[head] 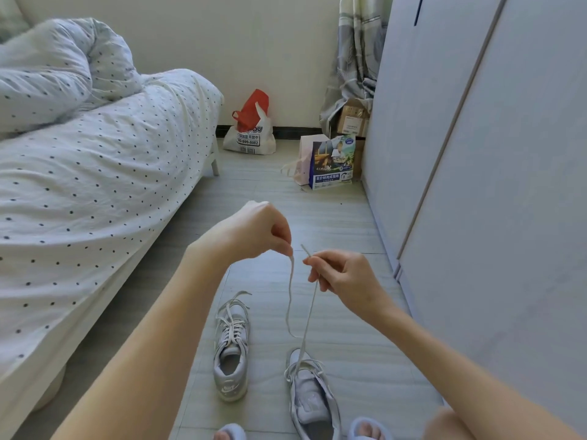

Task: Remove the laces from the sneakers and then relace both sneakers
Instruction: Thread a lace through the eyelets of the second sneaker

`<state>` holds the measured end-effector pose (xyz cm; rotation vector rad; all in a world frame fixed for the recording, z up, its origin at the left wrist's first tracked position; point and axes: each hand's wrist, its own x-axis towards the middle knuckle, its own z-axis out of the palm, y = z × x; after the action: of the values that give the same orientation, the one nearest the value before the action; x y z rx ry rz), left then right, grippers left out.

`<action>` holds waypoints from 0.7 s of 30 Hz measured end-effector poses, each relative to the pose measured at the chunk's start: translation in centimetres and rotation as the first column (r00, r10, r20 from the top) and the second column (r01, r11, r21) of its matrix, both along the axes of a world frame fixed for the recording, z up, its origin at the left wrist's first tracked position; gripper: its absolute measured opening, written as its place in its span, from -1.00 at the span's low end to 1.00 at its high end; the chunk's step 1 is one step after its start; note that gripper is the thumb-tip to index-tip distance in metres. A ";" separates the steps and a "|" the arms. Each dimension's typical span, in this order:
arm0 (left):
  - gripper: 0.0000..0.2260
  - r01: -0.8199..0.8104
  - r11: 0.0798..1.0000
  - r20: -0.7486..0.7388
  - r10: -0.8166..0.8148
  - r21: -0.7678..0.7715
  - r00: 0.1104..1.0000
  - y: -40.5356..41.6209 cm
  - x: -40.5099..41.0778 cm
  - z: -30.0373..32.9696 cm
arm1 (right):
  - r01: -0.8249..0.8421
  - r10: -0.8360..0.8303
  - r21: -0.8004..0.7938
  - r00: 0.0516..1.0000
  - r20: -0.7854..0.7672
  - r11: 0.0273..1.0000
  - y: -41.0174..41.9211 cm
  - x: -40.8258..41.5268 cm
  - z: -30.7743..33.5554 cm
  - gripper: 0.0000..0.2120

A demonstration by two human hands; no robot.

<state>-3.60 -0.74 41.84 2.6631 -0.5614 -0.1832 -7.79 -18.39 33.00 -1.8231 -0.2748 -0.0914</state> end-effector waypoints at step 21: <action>-0.84 0.134 0.969 0.085 -0.119 -0.206 0.989 -1.4 0.0 -0.8 | -0.033 0.058 0.142 0.982 -0.178 0.989 -0.7 0.1 0.5 -0.81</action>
<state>-3.64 -2.10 41.00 2.4369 -0.7323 -0.0594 -7.70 -19.13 33.48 -1.6738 -0.1762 0.0864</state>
